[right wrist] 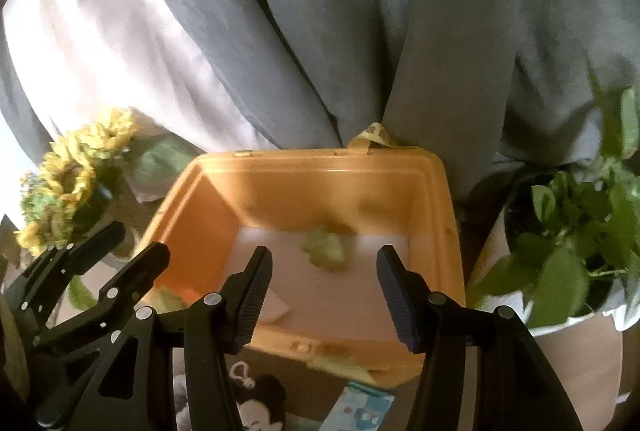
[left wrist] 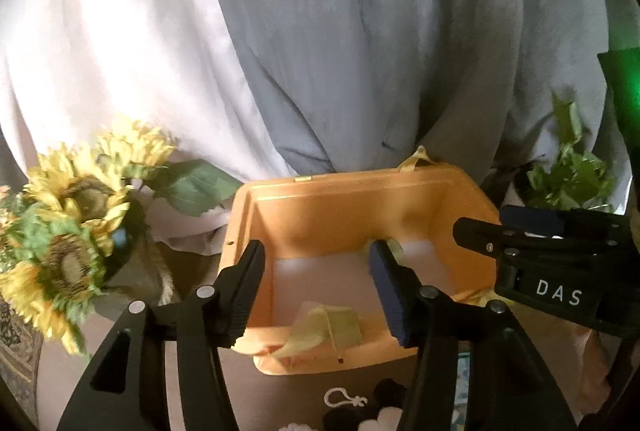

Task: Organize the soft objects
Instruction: 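Lift both open tools out of the crate back toward the plush pile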

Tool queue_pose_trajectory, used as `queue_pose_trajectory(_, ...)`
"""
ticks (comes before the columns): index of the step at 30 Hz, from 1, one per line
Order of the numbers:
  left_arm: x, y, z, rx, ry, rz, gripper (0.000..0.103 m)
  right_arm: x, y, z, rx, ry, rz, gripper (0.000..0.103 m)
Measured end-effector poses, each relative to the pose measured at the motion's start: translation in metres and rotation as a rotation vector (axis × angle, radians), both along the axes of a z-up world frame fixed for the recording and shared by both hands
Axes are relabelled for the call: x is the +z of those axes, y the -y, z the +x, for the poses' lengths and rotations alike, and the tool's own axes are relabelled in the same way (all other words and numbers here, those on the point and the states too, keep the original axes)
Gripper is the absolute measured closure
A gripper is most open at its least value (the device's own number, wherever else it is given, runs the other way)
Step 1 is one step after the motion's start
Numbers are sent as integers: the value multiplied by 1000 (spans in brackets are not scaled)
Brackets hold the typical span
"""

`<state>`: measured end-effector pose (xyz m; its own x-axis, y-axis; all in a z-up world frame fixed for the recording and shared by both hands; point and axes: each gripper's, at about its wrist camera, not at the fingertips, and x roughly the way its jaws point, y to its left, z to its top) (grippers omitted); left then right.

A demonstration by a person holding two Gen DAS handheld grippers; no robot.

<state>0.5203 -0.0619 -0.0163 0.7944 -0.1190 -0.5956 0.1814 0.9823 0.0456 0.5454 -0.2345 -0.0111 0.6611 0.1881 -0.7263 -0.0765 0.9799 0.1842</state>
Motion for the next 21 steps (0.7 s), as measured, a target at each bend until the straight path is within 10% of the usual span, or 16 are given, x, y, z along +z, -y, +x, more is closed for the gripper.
queue_pose_trajectory(21, 41, -12, -107, 88, 113, -22, 47, 39, -18, -95, 67, 117, 63, 47)
